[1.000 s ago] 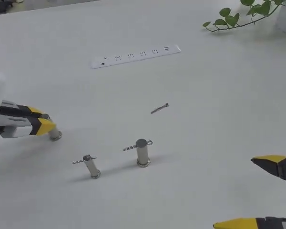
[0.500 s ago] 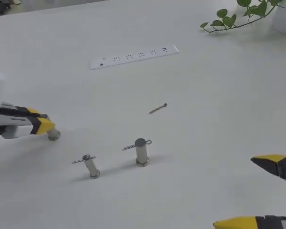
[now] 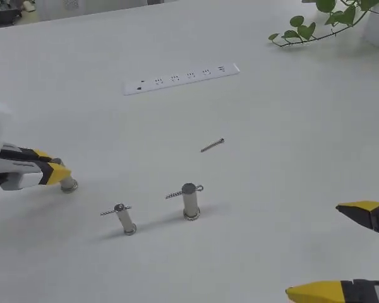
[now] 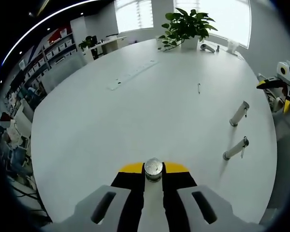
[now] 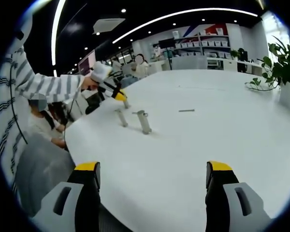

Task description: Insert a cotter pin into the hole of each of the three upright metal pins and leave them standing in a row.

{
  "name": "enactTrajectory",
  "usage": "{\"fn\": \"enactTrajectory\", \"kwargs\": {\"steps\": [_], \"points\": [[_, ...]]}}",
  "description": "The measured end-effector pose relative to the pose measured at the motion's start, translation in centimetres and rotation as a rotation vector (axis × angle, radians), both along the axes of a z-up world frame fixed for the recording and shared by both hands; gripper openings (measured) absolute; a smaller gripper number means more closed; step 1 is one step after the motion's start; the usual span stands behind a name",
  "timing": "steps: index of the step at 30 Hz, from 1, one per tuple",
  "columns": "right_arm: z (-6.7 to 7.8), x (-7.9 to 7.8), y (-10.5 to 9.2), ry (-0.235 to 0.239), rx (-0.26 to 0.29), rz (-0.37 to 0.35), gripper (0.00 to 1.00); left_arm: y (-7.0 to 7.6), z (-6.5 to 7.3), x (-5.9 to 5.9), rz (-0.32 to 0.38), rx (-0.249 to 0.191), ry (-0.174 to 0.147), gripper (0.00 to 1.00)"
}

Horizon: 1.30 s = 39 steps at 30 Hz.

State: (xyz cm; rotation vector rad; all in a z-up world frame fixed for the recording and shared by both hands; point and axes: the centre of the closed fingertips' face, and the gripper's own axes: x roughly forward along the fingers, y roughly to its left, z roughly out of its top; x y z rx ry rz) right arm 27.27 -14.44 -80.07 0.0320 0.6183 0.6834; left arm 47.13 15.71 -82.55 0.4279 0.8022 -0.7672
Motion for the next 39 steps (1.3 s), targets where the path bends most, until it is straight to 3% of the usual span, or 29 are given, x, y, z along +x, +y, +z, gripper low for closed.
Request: {"fn": "enactTrajectory", "kwargs": {"steps": [5,15,19,27,39], "points": [[0.2,-0.1,0.1,-0.001,0.002,0.009,0.91,0.5,0.7,-2.2,0.033,-0.018,0.038,0.11],[0.9,-0.1,0.1,-0.02,0.007,0.023,0.91,0.9,1.9,-6.4,0.024,-0.041,0.071,0.11],[0.9,-0.2,0.2,-0.02,0.008,0.028,0.91,0.1,3.1,-8.3,0.008,-0.068,0.074,0.11],[1.4,-0.5,0.2,-0.034,0.006,0.042,0.91,-2.1,4.7,-11.7,-0.034,-0.073,0.054,0.11],[1.3,-0.7,-0.1,-0.036,0.007,0.033,0.91,-5.3,4.6,-15.1,-0.091,-0.085,0.067,0.11]]}}
